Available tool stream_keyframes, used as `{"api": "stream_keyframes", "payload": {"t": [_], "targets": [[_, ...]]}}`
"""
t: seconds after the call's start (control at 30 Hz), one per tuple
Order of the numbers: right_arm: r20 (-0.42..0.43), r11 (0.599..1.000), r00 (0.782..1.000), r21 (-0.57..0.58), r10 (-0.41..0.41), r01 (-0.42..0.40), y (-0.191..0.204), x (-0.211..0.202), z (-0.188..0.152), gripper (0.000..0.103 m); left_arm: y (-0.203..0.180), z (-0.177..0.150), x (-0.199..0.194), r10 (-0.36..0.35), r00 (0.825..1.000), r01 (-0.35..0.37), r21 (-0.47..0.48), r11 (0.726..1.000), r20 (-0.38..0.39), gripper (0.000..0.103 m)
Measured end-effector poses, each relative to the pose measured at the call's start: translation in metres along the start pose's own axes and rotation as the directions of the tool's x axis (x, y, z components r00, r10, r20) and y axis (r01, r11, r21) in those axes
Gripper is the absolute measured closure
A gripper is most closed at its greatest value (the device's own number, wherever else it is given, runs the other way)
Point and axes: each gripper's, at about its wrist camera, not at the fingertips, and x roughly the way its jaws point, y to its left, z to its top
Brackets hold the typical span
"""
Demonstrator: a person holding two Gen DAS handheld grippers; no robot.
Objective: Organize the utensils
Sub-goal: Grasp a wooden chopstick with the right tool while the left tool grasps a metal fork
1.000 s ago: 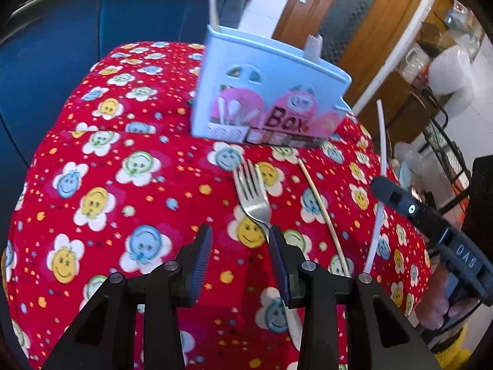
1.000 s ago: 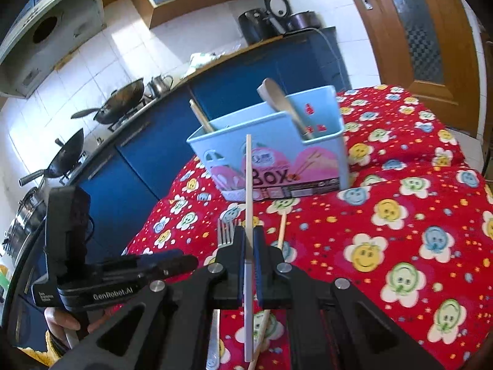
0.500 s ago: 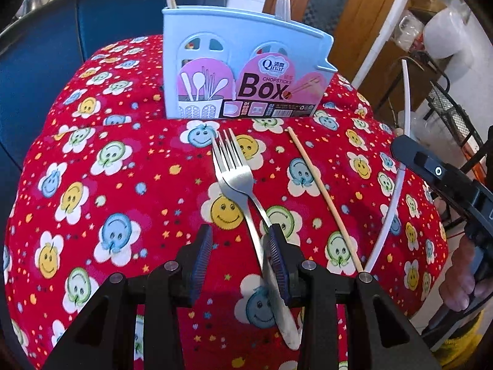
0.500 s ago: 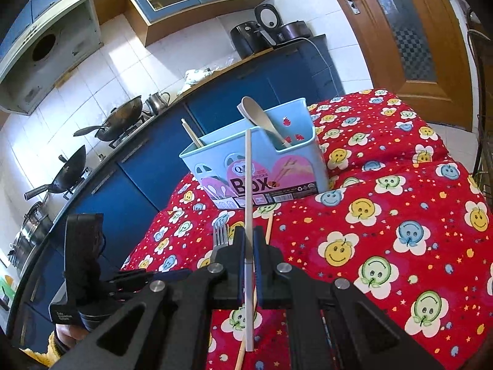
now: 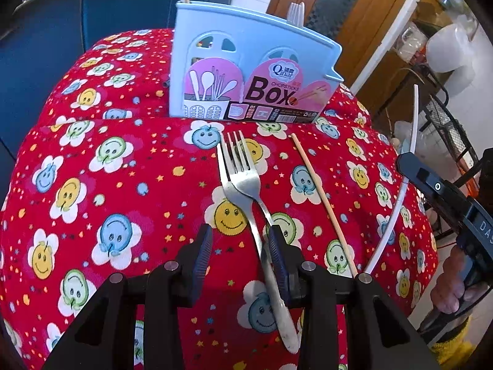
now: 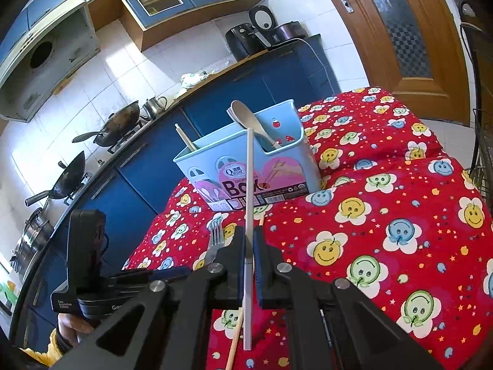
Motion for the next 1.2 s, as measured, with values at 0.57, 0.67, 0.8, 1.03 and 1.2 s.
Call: {"api": "stream_keyframes", "payload": {"t": [0.57,0.67,0.8,1.03,1.2], "targets": [[0.013,1.000,1.000,0.016,0.010,-0.010,-0.008,-0.004,-0.001,0.096,-0.002,0.008,0.006,0.046,0.999,-0.046,-0.006,0.999,-0.007,0.064],[0.013,1.000,1.000,0.020,0.011,-0.011,-0.008,-0.005,-0.001,0.096,-0.008,0.015,0.012,0.082,0.996,-0.081,0.028,0.996,-0.020,0.064],[0.017,1.000,1.000,0.023,0.015,-0.015,-0.010,-0.007,-0.003,0.096,-0.008,0.023,0.016,0.101,0.994,-0.100,0.040,0.994,-0.035,0.067],[0.015,0.999,1.000,0.031,0.013,-0.013,-0.012,-0.007,-0.003,0.095,-0.004,0.028,0.017,0.053,0.994,-0.051,0.024,0.998,-0.099,0.090],[0.014,1.000,1.000,0.026,0.014,-0.015,-0.009,-0.006,-0.003,0.095,-0.003,0.027,0.018,-0.011,0.986,0.007,-0.026,1.000,-0.166,0.090]]}}
